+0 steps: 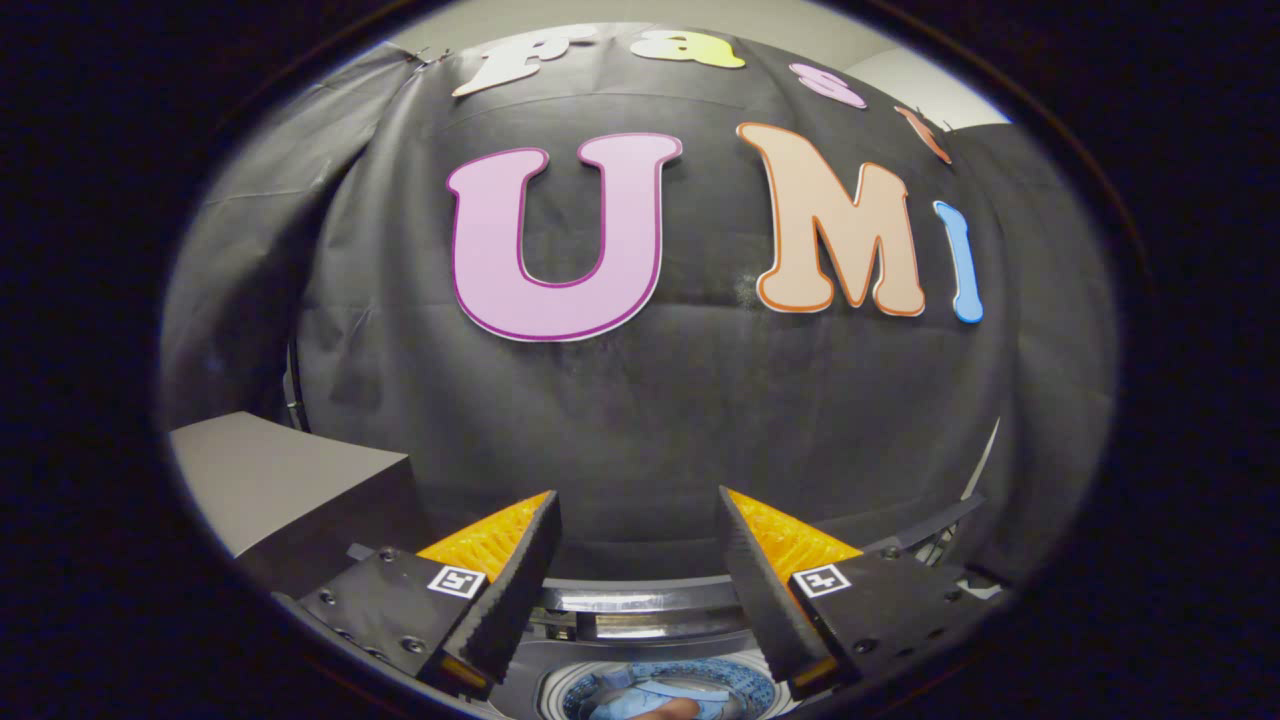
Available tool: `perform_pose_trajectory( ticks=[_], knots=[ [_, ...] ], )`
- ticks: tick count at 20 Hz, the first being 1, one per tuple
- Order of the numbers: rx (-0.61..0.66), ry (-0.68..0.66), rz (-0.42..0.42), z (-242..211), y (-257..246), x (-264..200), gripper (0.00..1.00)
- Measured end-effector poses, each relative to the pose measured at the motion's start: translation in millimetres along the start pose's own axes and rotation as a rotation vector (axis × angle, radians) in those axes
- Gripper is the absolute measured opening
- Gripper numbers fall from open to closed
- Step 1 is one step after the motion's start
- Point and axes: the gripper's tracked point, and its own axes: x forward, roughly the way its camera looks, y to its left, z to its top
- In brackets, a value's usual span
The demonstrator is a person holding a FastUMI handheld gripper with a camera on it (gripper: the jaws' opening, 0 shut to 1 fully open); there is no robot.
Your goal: Put the clothes into the washing machine and then close the washing machine lid.
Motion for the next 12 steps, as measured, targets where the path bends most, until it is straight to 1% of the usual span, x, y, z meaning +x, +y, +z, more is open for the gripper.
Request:
perform_pose_trajectory(
  ticks=[5,7,9,10,12],
  knots=[
    [0.013,-0.016,-0.013,-1.2,0.1,-0.1,0.96],
    [0.025,0.018,-0.021,-9.3,-1.2,-2.7,0.96],
    [0.067,0.087,0.013,-28.3,9.8,-14.8,0.96],
    [0.076,0.091,0.023,-29.9,15.3,-24.2,0.96],
    [0.072,0.087,0.010,-36.6,13.4,-27.8,0.96]
  ],
)
